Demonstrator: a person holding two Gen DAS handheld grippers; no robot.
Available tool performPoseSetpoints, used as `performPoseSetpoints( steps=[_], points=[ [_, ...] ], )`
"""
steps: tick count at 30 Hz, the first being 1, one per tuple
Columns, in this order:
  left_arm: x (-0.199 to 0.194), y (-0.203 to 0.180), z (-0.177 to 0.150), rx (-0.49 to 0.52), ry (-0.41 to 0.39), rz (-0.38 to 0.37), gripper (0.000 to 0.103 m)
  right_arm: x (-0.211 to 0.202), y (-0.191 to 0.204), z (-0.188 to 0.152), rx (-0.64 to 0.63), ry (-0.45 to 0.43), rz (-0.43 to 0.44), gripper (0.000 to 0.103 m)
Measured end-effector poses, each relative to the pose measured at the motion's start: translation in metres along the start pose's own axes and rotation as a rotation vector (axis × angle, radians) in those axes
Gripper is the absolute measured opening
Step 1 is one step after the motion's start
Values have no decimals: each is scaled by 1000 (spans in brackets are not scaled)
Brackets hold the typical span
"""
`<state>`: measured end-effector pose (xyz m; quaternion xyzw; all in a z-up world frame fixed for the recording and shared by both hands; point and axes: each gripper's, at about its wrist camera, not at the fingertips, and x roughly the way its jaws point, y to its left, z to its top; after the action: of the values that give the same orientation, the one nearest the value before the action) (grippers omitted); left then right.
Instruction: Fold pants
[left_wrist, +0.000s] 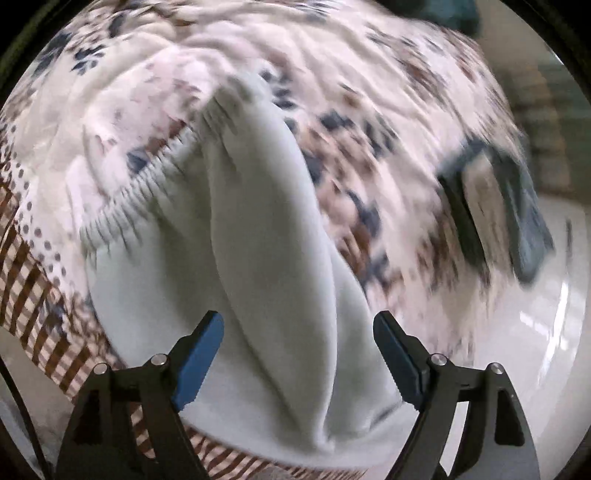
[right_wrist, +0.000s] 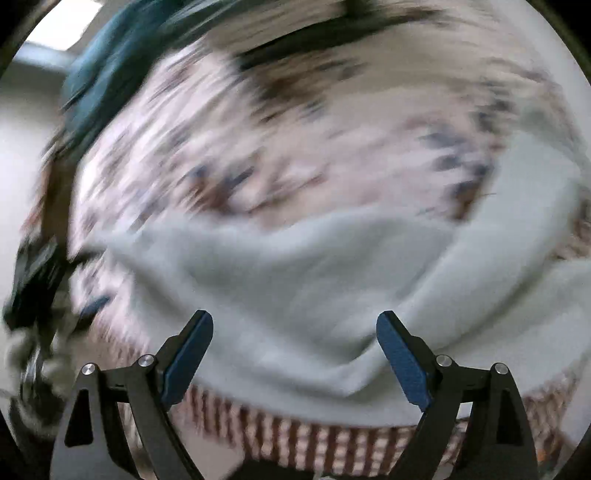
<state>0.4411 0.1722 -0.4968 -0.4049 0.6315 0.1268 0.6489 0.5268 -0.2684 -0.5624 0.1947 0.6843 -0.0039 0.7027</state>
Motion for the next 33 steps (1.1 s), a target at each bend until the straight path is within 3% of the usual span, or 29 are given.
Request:
performPoseSetpoints(
  steps=[2,5,7,8,9,11,13,15,16,17,18,22,25,28,30,31,32,33],
  points=[
    [15,0,14,-53,0,31,83,0,-25,21,130,-22,-90,92],
    [36,-12,30,-41,-5,129,82,-1,-90,53,368,-68,-100,92],
    [54,-20,36,6,-10,204,56,0,-133,73,478,-97,-141,92],
    [59,-19,38,27,-4,229,36,2,-149,81,490,-101,-170,92],
    [67,-18,36,62,0,256,27,7,-162,93,499,-101,-224,92],
    [68,-17,32,122,-34,286,17,28,-176,114,473,-60,-306,92],
    [63,-11,23,168,-69,304,15,55,-189,128,440,20,-333,90],
    [56,-2,12,200,-105,355,14,77,-189,137,397,91,-340,70],
    [51,6,7,205,-118,364,14,80,-186,138,367,97,-360,37],
    [47,17,1,198,-125,373,14,79,-181,138,337,82,-391,15],
    [42,32,-5,177,-126,375,14,70,-180,132,348,45,-380,10],
    [31,95,-28,50,-111,345,15,-1,-192,84,499,-156,-266,9],
    [30,121,-45,-8,-106,295,17,-50,-213,27,609,-253,-297,9],
    [29,124,-61,-23,-107,239,18,-44,-252,-23,725,-172,-304,11],
    [30,120,-70,-14,-116,202,18,-19,-281,-46,823,-77,-195,12],
    [29,118,-73,-11,-125,179,19,-11,-291,-54,861,-66,-137,21],
    [28,116,-75,-9,-137,157,24,-5,-299,-60,911,-85,-54,41],
    [26,113,-76,-7,-161,139,30,-3,-306,-69,937,-113,-11,50]
  ],
)
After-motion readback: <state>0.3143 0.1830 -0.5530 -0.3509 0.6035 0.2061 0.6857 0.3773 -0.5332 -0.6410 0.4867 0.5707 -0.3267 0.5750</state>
